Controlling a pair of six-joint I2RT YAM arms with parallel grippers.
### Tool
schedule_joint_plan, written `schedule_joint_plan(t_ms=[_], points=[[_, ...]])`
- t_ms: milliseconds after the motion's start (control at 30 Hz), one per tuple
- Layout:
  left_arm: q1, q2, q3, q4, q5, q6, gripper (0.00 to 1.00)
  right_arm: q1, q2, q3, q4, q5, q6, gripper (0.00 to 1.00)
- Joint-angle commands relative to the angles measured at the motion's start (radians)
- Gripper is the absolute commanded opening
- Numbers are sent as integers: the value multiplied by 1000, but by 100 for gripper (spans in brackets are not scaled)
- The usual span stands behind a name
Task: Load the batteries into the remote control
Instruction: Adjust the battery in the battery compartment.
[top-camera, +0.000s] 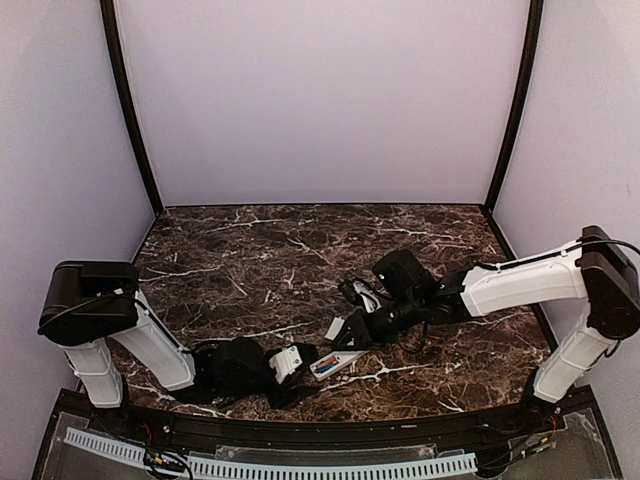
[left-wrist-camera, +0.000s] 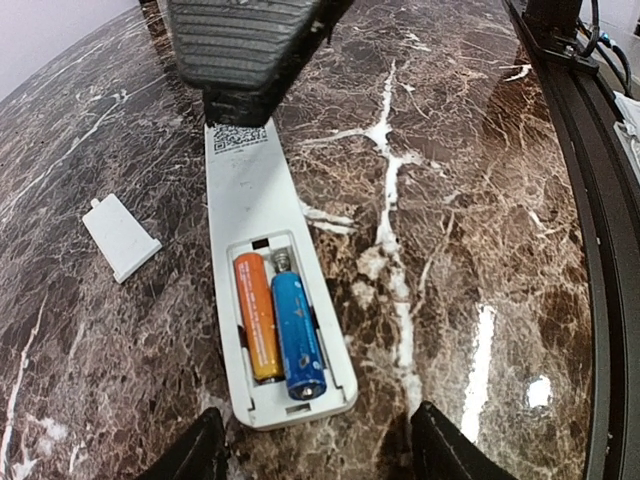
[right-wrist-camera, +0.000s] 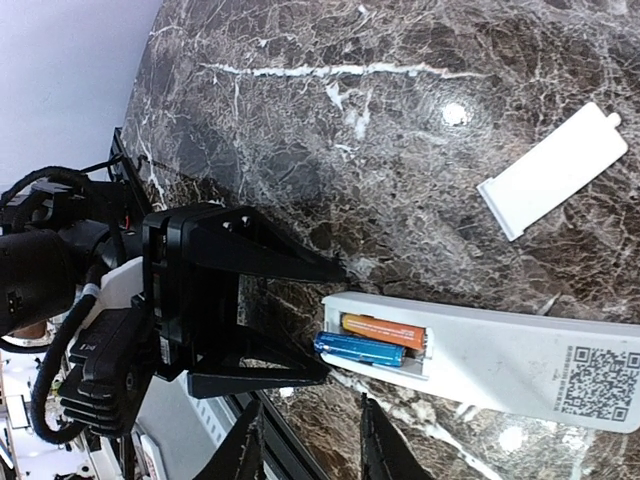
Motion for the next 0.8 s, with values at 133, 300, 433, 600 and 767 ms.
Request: schedule_joint_plan(t_ms=[133,300,433,600,767], points=[[-4,57,41,-59,-82,-60,60,58,39,4,99,-32,10,30],[-4,66,46,-64,-72,-67,54,69,57,10,119,-37,15,23],[-4,65,24,-57,-71,-99,46,72,97,27,150,-87,10,17],[-4,62,3,-44,-66,-127,38,73,129,12,207,-127,31,11],[-4,63,6,-48,-67,-132,34,77,173,27,248,-179,41,7]])
